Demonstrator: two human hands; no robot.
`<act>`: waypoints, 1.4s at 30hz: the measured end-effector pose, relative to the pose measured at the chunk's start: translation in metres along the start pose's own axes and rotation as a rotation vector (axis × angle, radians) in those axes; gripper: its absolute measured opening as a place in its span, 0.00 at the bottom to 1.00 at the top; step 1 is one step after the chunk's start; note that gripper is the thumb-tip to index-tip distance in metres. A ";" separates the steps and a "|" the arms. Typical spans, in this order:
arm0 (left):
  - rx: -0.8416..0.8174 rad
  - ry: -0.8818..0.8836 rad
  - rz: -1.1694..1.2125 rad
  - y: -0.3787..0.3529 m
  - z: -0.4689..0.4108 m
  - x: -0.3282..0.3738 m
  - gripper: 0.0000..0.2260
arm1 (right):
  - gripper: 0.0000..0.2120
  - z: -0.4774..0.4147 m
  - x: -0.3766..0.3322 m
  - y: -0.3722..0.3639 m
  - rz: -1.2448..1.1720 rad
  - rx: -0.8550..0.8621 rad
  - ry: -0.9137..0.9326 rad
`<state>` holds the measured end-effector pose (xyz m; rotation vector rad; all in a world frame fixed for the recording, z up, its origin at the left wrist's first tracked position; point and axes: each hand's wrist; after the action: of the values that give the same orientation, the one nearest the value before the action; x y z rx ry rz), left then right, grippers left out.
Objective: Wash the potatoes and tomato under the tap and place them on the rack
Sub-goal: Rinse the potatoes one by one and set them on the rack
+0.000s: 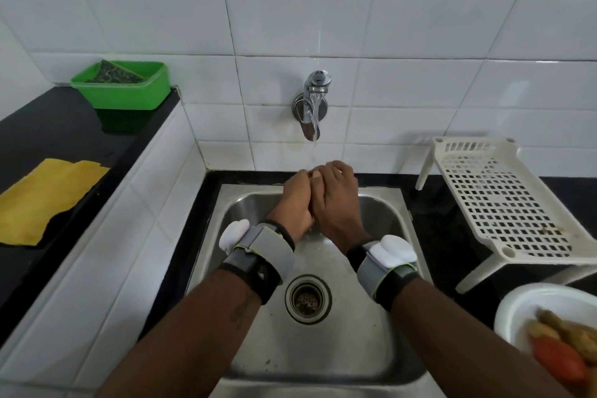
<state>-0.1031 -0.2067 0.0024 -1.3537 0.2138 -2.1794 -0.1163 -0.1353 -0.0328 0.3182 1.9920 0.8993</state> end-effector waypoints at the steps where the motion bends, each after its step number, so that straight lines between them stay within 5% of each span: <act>1: -0.023 0.009 -0.016 0.001 0.004 -0.002 0.13 | 0.23 -0.001 0.001 0.002 -0.015 0.002 0.014; 7: -0.040 -0.226 -0.216 0.004 0.019 -0.020 0.15 | 0.21 -0.015 -0.008 0.006 -0.303 -0.052 -0.176; 11: -0.054 -0.596 -0.649 0.024 0.021 -0.034 0.11 | 0.19 -0.036 -0.012 0.016 -0.526 -0.386 -0.564; 14: -0.059 -0.572 -0.659 0.037 0.014 -0.033 0.15 | 0.24 -0.034 -0.013 0.020 -0.710 -0.576 -0.619; 16: -0.040 -0.472 -0.492 0.037 0.007 -0.024 0.17 | 0.26 -0.028 -0.021 0.016 -0.547 -0.514 -0.566; 20: 0.045 -0.273 -0.241 0.021 0.002 -0.003 0.15 | 0.18 -0.008 -0.027 0.002 -0.239 -0.081 -0.278; 28: 0.017 -0.036 -0.118 0.008 0.007 -0.002 0.14 | 0.18 0.000 0.005 0.001 0.102 0.009 0.219; 35: -0.156 -0.443 -0.331 0.014 0.021 -0.026 0.13 | 0.19 -0.022 -0.011 0.012 -0.355 -0.205 -0.405; 37: -0.134 -0.590 -0.541 0.021 0.023 -0.029 0.12 | 0.21 -0.029 -0.014 0.017 -0.673 -0.321 -0.619; 39: -0.090 -0.661 -0.688 0.025 0.024 -0.029 0.10 | 0.24 -0.031 -0.018 0.020 -0.850 -0.390 -0.682; 42: 0.039 -0.614 -0.630 0.020 0.019 -0.019 0.13 | 0.28 -0.028 -0.022 0.014 -0.568 -0.330 -0.564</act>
<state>-0.0732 -0.2098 -0.0120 -2.2002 -0.5529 -2.0613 -0.1280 -0.1505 0.0004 -0.1692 1.2801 0.6554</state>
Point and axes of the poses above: each hand's wrist, its own z-axis away from the middle knuckle, its own y-axis out of the back of the hand, x = y × z, and after that the axes turned 15 degrees about -x, right-handed
